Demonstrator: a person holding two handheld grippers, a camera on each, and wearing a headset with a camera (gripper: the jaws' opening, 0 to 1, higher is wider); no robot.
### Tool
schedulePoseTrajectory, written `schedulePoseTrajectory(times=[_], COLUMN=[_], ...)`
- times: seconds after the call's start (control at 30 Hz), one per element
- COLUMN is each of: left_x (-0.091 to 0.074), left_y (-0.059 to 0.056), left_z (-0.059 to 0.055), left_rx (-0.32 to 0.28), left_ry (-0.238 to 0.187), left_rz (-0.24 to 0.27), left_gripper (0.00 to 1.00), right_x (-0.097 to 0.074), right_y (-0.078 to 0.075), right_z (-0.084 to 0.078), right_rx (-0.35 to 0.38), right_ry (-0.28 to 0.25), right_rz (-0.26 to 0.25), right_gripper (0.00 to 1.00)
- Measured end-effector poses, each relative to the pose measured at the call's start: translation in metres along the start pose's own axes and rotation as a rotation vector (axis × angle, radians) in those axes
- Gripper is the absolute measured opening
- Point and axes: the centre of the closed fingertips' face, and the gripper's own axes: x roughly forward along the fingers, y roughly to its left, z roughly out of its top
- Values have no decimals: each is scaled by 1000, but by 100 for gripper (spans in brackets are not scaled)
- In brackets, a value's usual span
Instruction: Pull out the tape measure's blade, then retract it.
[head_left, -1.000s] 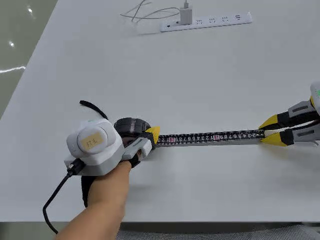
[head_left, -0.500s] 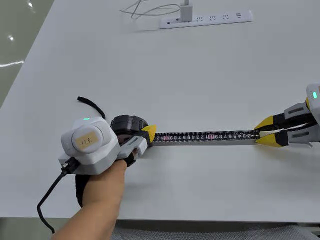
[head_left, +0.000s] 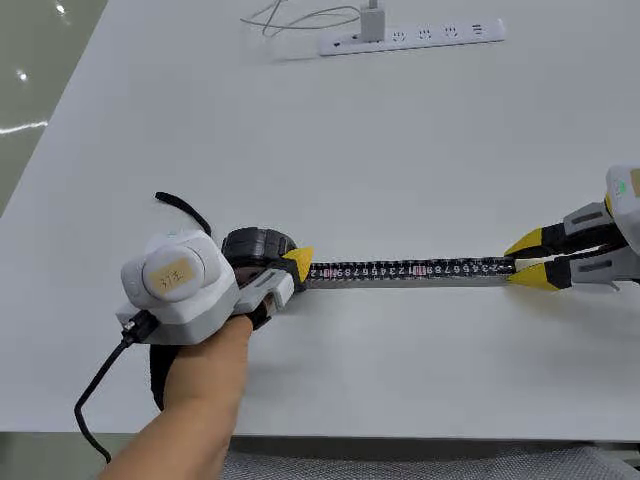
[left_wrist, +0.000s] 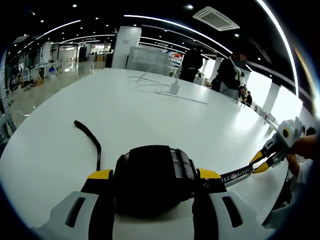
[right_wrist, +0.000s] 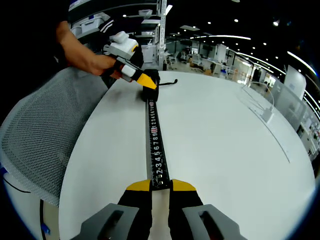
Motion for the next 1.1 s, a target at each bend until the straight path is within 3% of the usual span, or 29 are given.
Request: schedulePoseTrajectory(times=[1.1], left_x=[0], left_y=[-1], left_z=[-1], left_rx=[-11], left_ry=[5], left_rz=[1], left_gripper=[58], right_x=[20], right_y=[2], right_z=[21], right_rx=[-27], right_ry=[-14], right_rz=[20], right_gripper=[7])
